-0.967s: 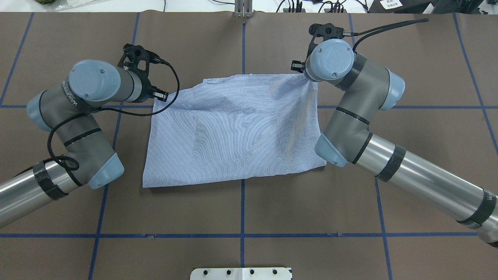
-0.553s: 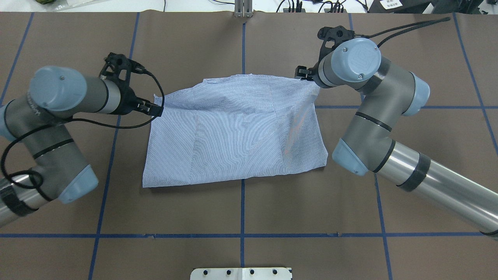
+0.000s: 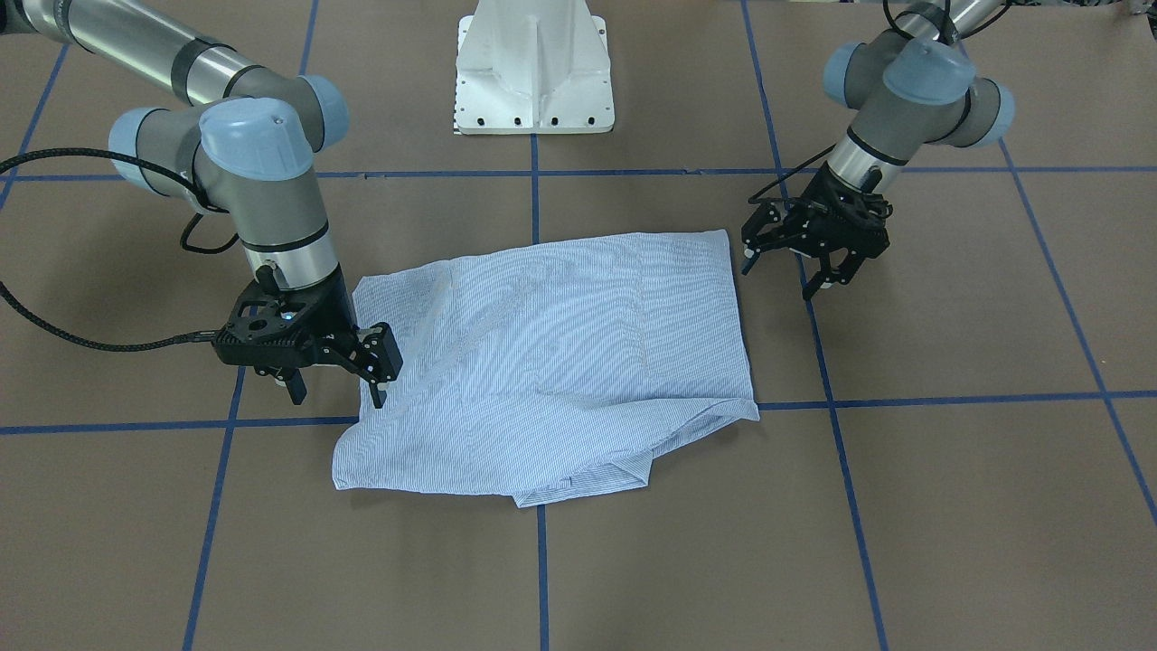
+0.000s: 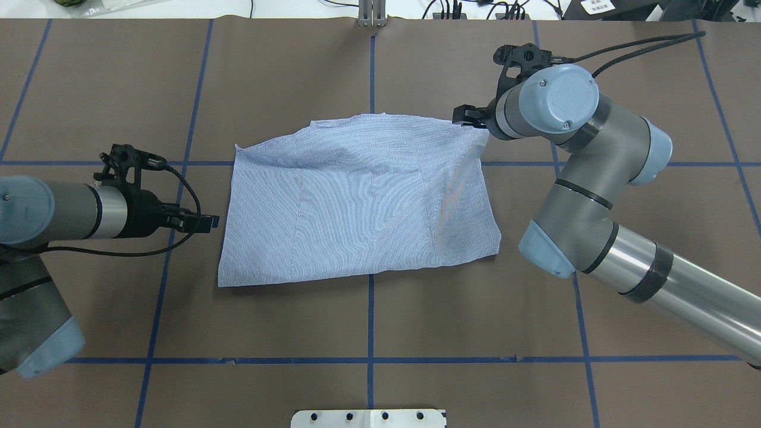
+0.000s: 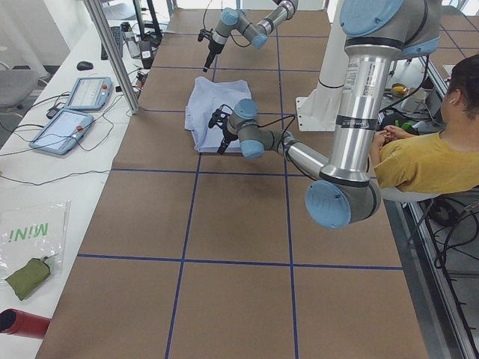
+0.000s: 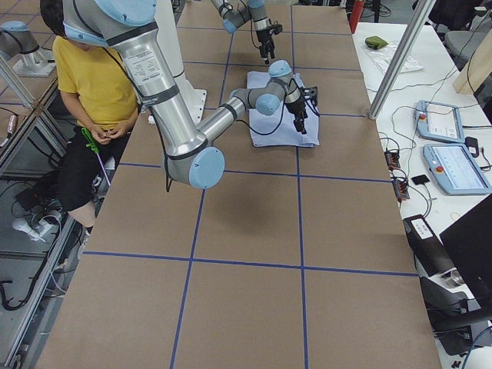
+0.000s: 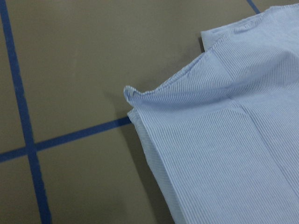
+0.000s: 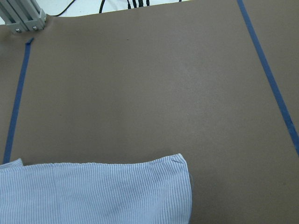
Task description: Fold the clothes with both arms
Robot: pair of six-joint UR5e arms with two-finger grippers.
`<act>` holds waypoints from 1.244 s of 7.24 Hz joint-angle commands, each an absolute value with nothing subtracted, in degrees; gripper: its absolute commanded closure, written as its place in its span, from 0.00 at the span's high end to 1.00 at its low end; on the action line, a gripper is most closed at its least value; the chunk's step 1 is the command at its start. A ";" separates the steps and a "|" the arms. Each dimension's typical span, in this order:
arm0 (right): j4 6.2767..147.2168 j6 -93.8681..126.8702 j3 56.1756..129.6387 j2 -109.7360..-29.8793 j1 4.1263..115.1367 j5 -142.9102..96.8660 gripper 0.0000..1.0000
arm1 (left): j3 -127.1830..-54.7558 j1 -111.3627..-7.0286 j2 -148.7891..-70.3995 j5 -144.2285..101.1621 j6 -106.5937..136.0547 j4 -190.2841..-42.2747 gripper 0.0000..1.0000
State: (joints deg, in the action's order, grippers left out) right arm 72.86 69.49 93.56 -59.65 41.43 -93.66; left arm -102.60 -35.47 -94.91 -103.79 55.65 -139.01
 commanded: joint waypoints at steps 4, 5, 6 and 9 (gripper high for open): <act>72.60 69.43 93.08 -59.68 41.22 -93.60 1.00 | -103.10 -24.19 -94.57 -96.34 66.61 -140.71 0.68; 72.51 69.43 93.08 -59.59 41.13 -93.69 1.00 | -103.18 -23.39 -94.66 -96.24 66.62 -140.71 0.54; 72.51 69.43 92.99 -59.59 41.13 -93.69 1.00 | -103.36 -22.94 -94.66 -96.33 66.71 -140.80 0.35; 72.42 69.43 92.99 -59.59 40.96 -93.69 1.00 | -105.81 -22.24 -94.14 -96.24 66.19 -140.71 0.00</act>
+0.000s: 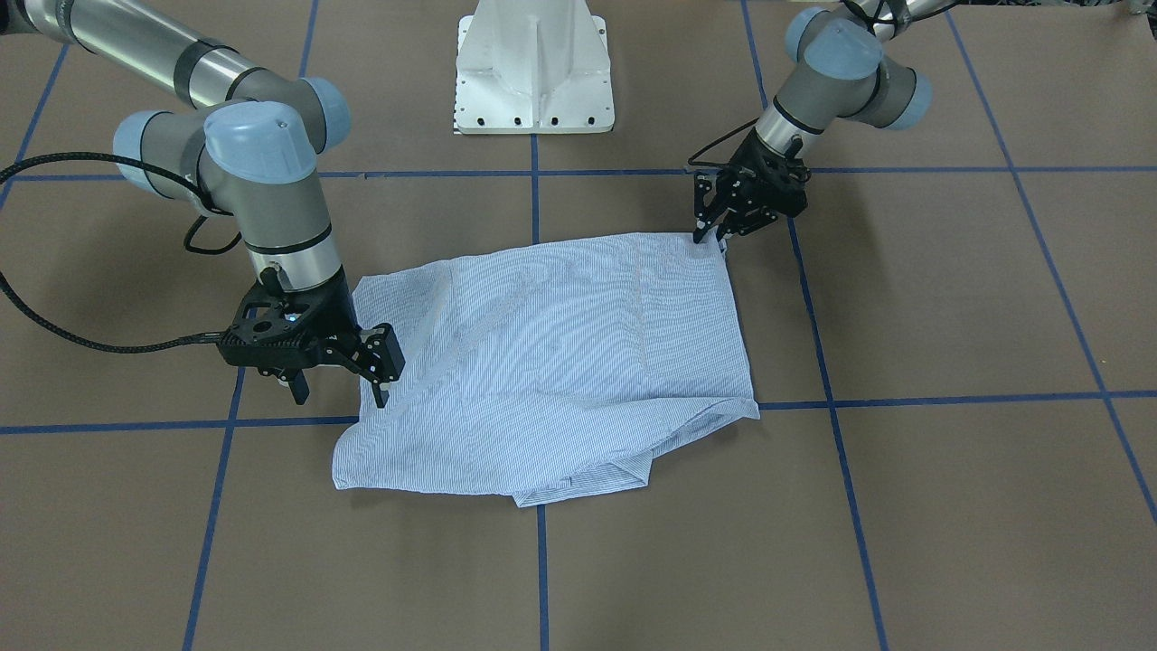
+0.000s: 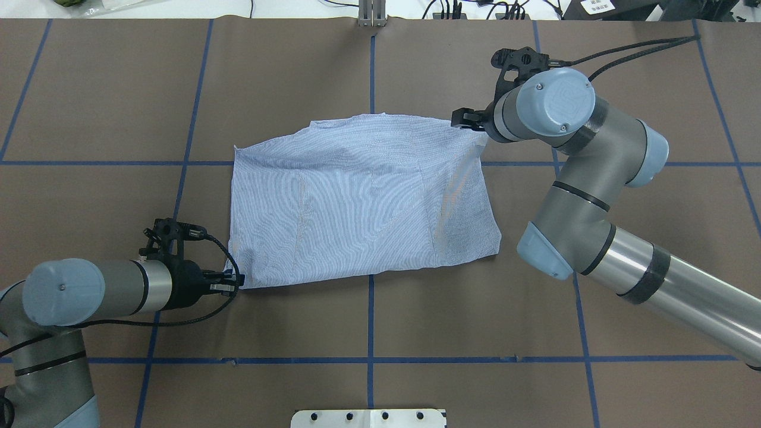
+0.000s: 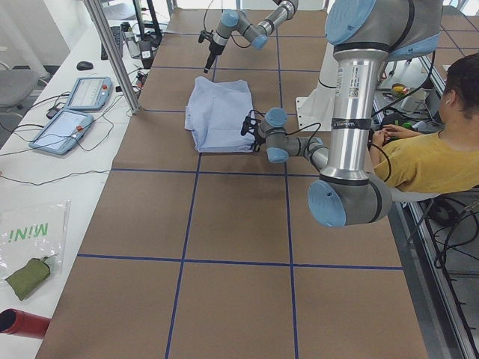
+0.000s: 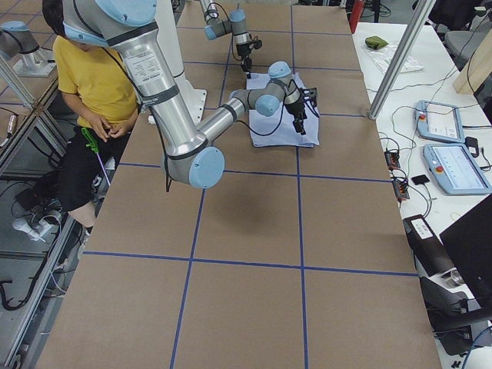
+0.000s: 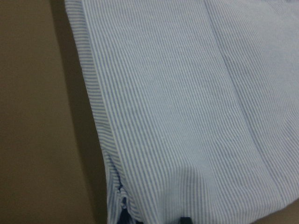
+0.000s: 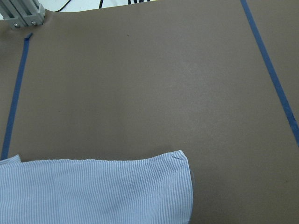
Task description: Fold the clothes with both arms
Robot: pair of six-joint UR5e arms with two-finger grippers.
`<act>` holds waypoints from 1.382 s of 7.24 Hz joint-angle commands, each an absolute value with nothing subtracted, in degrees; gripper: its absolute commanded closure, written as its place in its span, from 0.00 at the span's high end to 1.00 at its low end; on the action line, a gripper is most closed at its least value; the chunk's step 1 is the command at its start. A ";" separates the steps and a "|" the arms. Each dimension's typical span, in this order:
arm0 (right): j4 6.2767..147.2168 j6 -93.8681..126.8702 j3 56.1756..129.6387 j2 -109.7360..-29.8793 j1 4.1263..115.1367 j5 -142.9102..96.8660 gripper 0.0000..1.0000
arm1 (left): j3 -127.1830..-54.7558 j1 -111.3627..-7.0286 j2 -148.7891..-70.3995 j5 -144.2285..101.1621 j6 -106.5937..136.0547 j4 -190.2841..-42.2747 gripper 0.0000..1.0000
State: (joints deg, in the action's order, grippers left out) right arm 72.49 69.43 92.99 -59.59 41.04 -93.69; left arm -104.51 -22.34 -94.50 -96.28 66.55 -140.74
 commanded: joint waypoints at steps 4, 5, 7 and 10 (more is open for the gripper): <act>72.42 69.96 93.08 -59.59 39.82 -93.34 1.00 | -102.87 -31.59 -92.63 -96.68 53.32 -139.83 0.00; 72.33 70.05 93.16 -59.50 39.81 -93.34 1.00 | -97.70 -36.95 -95.94 -96.85 49.00 -139.66 0.00; 72.33 70.40 93.16 -59.33 39.47 -93.34 1.00 | -82.00 -46.71 -111.70 -96.94 40.20 -135.21 0.00; 72.33 70.84 93.60 -58.80 38.76 -92.29 1.00 | -56.85 -52.38 -134.14 -96.50 38.23 -133.24 0.00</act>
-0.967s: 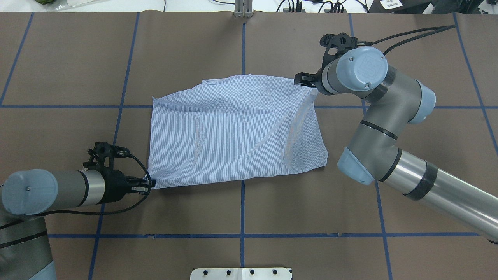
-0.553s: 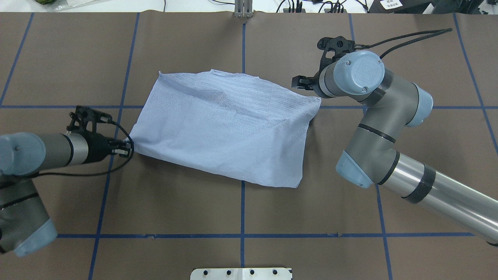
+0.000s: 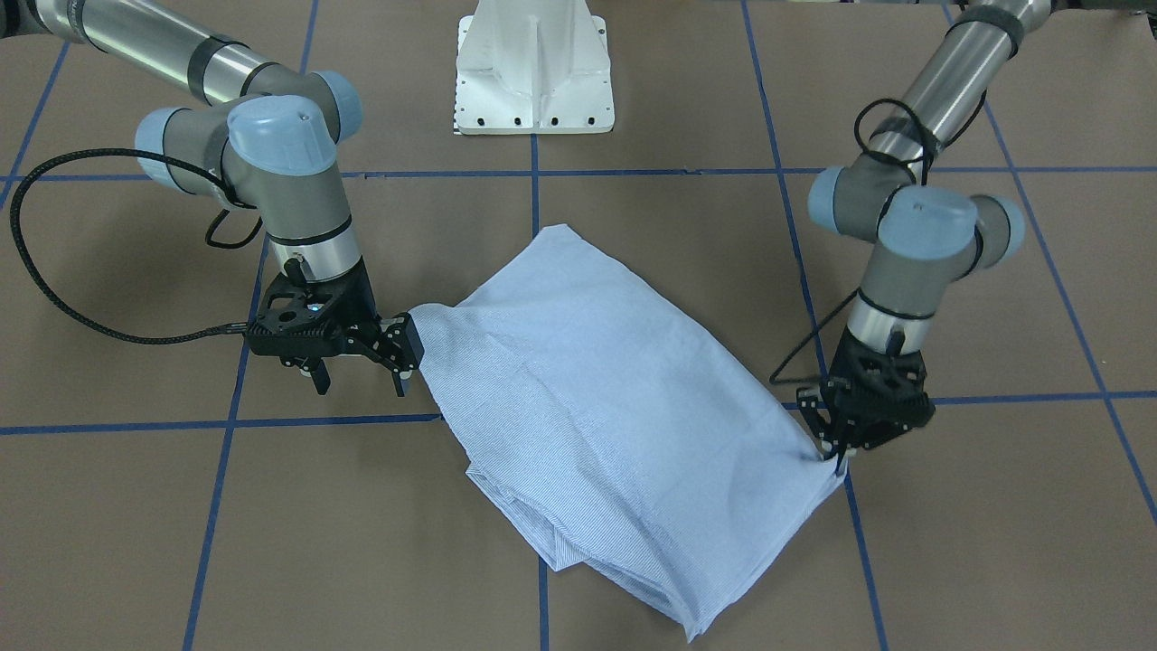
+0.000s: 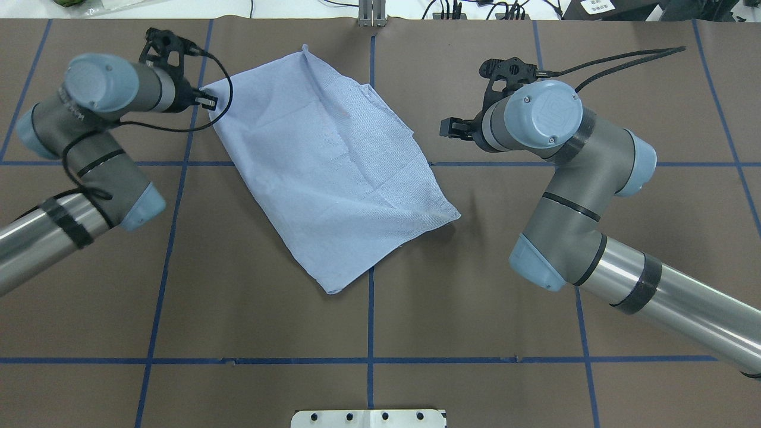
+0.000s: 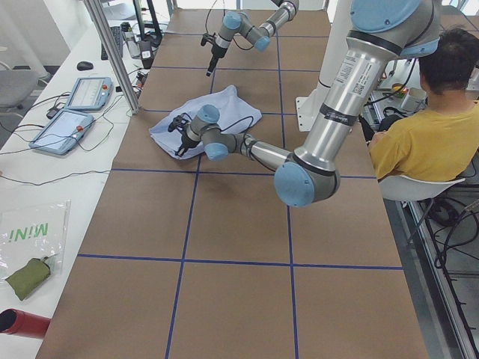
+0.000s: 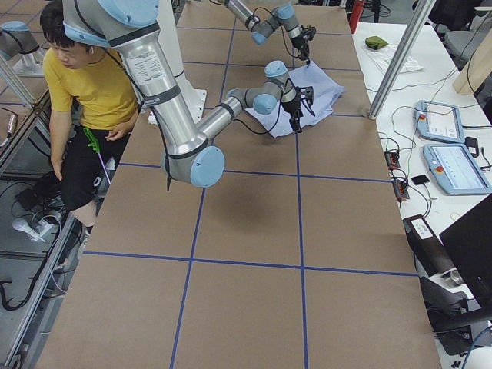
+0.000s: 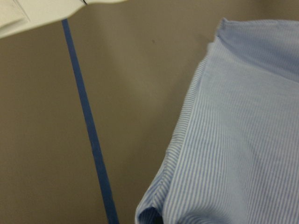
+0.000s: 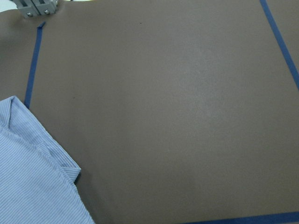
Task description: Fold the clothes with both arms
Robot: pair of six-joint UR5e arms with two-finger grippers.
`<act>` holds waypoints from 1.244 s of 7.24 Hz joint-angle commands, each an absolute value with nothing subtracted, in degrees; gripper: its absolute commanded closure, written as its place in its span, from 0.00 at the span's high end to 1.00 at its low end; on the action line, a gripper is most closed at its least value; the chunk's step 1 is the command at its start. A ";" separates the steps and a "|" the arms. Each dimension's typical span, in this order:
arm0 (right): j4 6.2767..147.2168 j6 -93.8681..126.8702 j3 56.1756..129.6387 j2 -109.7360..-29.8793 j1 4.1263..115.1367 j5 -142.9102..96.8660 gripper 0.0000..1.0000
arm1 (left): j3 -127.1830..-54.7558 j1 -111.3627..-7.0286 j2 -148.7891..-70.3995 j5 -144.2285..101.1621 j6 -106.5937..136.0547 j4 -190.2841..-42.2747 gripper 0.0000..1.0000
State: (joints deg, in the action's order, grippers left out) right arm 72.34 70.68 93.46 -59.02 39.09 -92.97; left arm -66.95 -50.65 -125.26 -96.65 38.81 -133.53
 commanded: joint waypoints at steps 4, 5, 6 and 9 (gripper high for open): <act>72.51 76.44 95.10 -57.75 36.13 -91.24 1.00 | -56.05 -53.78 -135.46 -98.51 33.68 -134.56 1.00; 73.21 79.95 94.84 -56.00 34.03 -90.27 1.00 | -59.03 -55.09 -132.39 -103.14 32.01 -134.91 1.00; 74.78 84.33 95.01 -55.90 31.23 -87.39 1.00 | -62.89 -55.37 -128.88 -104.49 30.95 -135.17 1.00; 81.95 102.88 95.27 -55.46 26.38 -84.99 1.00 | -67.94 -54.85 -125.25 -104.50 31.73 -135.17 1.00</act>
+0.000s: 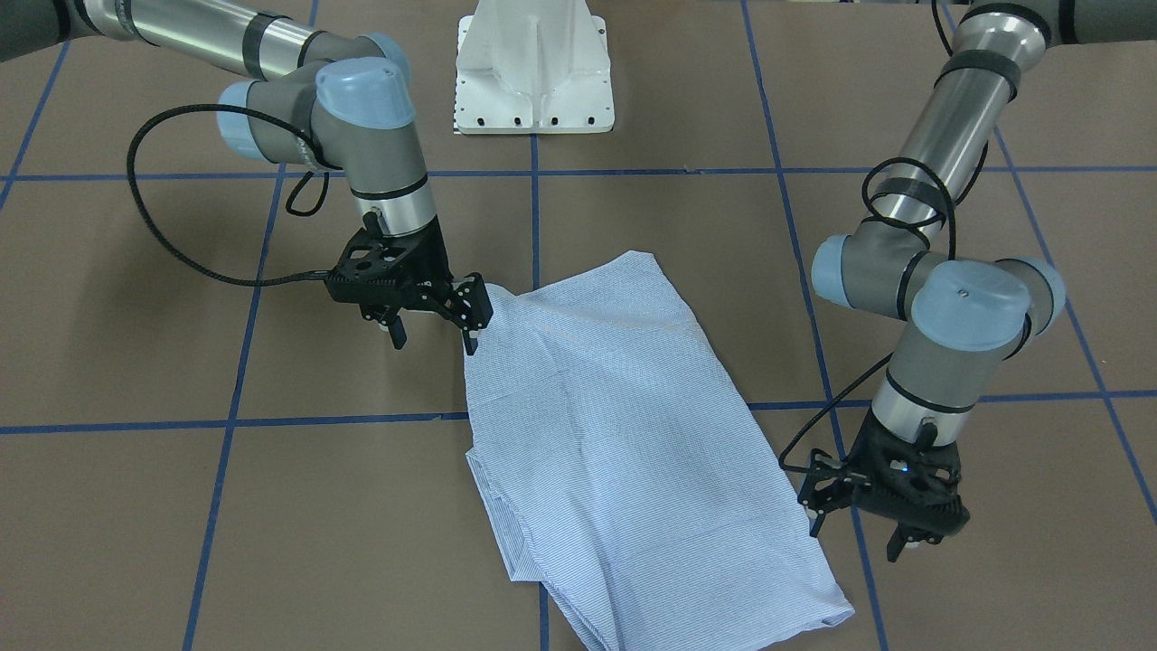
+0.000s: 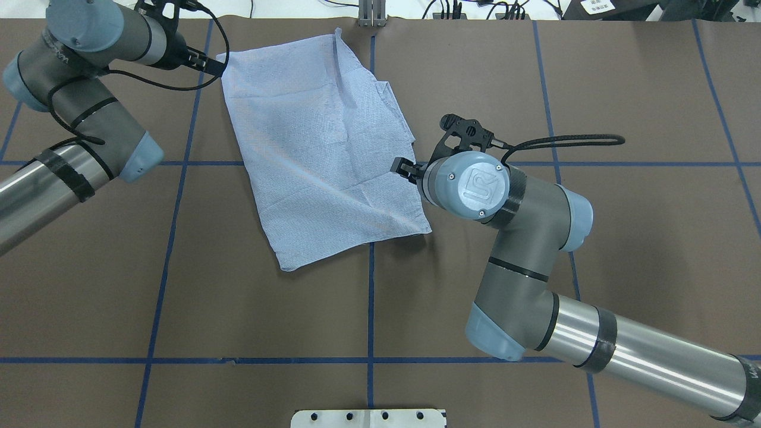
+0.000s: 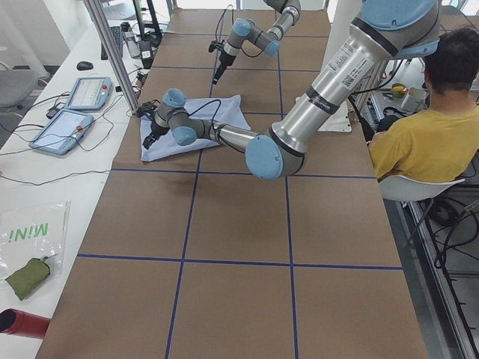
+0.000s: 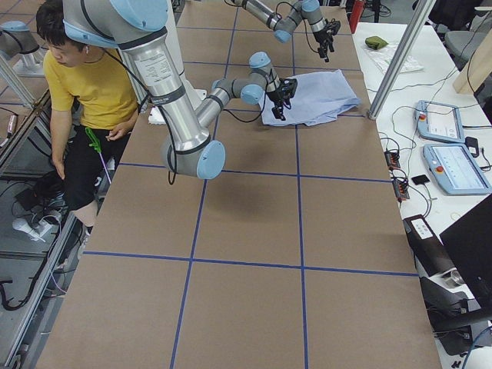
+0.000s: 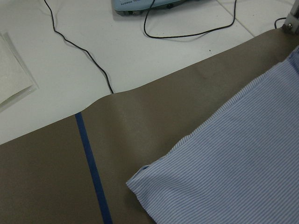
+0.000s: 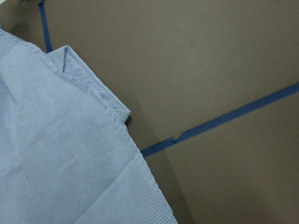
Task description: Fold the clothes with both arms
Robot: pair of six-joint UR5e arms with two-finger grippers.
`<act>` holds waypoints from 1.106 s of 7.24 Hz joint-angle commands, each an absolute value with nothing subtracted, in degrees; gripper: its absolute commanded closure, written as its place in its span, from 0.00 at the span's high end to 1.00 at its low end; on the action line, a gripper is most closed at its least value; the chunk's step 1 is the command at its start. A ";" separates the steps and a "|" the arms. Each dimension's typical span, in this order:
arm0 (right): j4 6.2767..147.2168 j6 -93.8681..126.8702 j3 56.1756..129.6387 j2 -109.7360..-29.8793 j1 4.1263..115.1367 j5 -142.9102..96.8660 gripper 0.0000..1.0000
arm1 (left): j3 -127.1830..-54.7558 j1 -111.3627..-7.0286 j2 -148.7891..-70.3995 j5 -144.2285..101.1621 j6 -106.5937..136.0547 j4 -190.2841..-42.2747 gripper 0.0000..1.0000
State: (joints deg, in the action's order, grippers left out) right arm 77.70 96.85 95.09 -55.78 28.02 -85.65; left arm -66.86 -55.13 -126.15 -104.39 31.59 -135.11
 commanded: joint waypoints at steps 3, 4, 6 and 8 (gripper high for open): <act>84.12 109.85 95.45 -55.28 20.15 -79.04 1.00 | -67.94 -54.67 -125.24 -104.50 31.73 -135.18 1.00; 84.11 111.43 95.45 -55.28 18.73 -77.88 0.99 | -68.03 -54.67 -124.90 -104.50 31.73 -135.18 1.00; 83.94 111.88 91.79 -53.28 17.67 -73.75 0.98 | -68.38 -54.67 -124.81 -104.50 31.73 -135.26 1.00; 83.85 111.80 89.03 -50.54 17.67 -73.30 0.93 | -68.29 -54.49 -124.72 -104.50 31.73 -135.26 1.00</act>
